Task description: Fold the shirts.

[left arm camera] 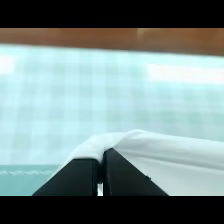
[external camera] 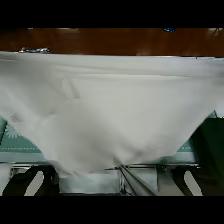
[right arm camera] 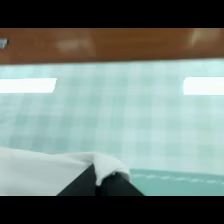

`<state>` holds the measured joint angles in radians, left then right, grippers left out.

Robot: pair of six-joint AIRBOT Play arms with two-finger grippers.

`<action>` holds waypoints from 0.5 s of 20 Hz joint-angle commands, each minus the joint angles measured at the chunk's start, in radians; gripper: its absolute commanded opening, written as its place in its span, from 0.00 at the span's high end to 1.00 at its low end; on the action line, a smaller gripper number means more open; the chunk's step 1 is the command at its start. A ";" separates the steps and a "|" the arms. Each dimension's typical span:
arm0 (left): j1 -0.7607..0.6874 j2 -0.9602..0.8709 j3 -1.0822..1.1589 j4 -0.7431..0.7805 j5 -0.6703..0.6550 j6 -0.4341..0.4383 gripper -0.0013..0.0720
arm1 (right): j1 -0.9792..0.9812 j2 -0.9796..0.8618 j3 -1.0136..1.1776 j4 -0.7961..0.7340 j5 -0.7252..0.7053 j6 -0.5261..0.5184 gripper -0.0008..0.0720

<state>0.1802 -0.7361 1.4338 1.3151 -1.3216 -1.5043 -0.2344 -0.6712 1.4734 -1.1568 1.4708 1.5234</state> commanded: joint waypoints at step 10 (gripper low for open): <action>-0.121 -0.824 -0.061 -0.214 0.732 -0.063 0.96 | 0.002 -0.868 -0.087 0.439 -0.566 -0.242 0.96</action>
<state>0.0914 -1.3697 1.3254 1.1564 -0.7502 -1.5284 -0.2333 -1.3186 1.3174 -0.8520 1.0134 1.3312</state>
